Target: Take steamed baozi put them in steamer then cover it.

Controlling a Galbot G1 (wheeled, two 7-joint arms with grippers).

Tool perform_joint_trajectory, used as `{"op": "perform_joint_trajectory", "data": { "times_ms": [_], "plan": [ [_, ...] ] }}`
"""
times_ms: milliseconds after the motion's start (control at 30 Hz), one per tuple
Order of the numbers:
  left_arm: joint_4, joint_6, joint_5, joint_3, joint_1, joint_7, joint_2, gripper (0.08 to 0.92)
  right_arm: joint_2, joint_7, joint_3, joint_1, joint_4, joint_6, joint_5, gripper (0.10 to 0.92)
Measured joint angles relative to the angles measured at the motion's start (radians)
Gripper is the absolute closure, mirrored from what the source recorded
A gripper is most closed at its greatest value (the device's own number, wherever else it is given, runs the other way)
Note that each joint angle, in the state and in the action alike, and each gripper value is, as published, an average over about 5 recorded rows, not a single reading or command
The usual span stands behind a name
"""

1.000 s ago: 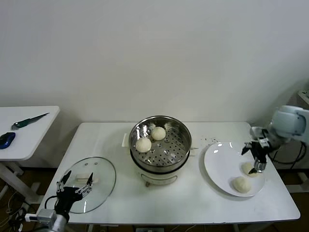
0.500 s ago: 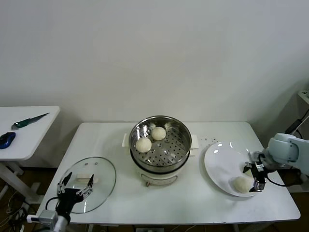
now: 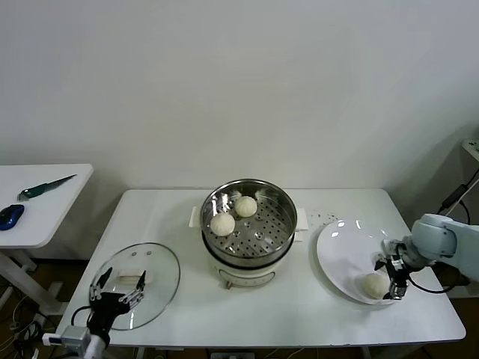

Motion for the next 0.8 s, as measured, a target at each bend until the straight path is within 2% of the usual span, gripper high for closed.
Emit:
{"op": "perform_joint_trajectory", "data": {
  "times_ms": [233, 600, 800],
  "plan": [
    [-0.003, 0.000, 0.000, 0.000, 0.001, -0.001, -0.002, 0.177, 0.018, 0.001, 0.021, -0.018, -0.018, -0.001, 0.008, 0.340],
    [-0.004, -0.001, 0.001, -0.003, 0.001, 0.000, -0.005, 0.177, 0.048, -0.026, 0.002, 0.014, -0.040, 0.023, 0.021, 0.371],
    [-0.004, 0.001, 0.001, -0.002, -0.002, 0.000, -0.004, 0.177, 0.082, -0.065, -0.068, 0.128, -0.048, 0.078, 0.008, 0.385]
  ]
}}
